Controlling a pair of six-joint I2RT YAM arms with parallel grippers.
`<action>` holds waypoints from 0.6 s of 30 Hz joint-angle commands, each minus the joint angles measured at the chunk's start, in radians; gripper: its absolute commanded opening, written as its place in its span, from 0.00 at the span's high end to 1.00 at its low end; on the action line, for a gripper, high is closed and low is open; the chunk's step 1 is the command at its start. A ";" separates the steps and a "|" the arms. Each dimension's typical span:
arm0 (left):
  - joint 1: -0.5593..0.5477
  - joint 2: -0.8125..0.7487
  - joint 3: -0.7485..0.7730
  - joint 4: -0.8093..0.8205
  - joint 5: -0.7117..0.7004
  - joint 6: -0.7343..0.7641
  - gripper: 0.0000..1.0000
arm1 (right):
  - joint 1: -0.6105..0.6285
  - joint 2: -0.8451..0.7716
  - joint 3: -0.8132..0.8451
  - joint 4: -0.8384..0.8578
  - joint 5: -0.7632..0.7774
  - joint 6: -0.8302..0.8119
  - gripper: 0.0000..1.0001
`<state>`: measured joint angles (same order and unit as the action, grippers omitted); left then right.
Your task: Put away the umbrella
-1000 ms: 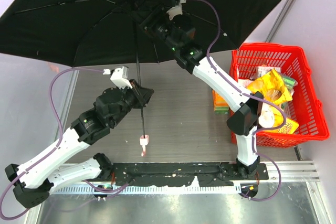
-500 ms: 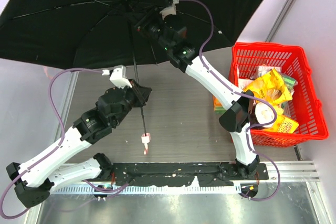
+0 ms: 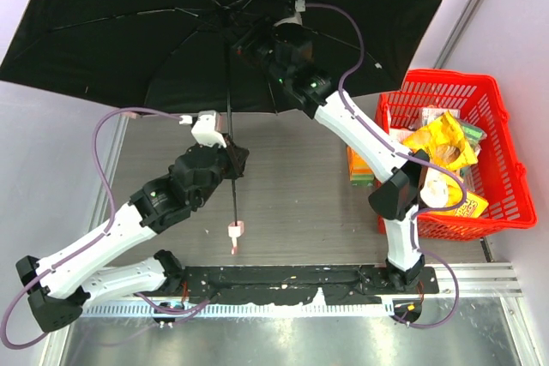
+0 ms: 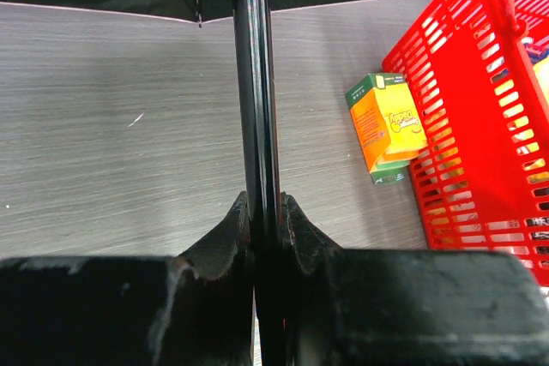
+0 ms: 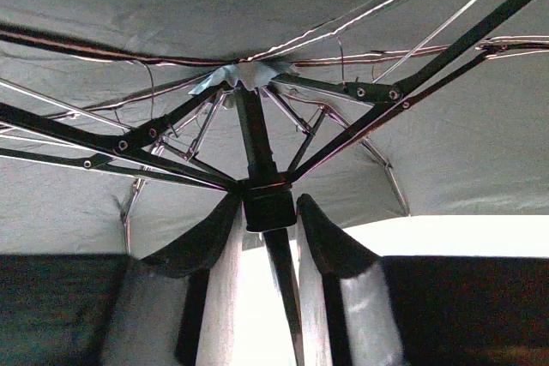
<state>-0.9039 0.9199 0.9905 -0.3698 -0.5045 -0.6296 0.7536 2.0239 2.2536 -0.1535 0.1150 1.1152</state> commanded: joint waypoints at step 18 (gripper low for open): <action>0.008 -0.188 -0.009 0.314 0.198 0.053 1.00 | 0.049 -0.254 -0.499 0.436 -0.489 -0.399 1.00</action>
<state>-0.9165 0.8120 0.9657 -0.3870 -0.3561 -0.5938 0.7395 1.8084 1.8217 0.2886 -0.0448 0.8085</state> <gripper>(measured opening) 0.152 0.319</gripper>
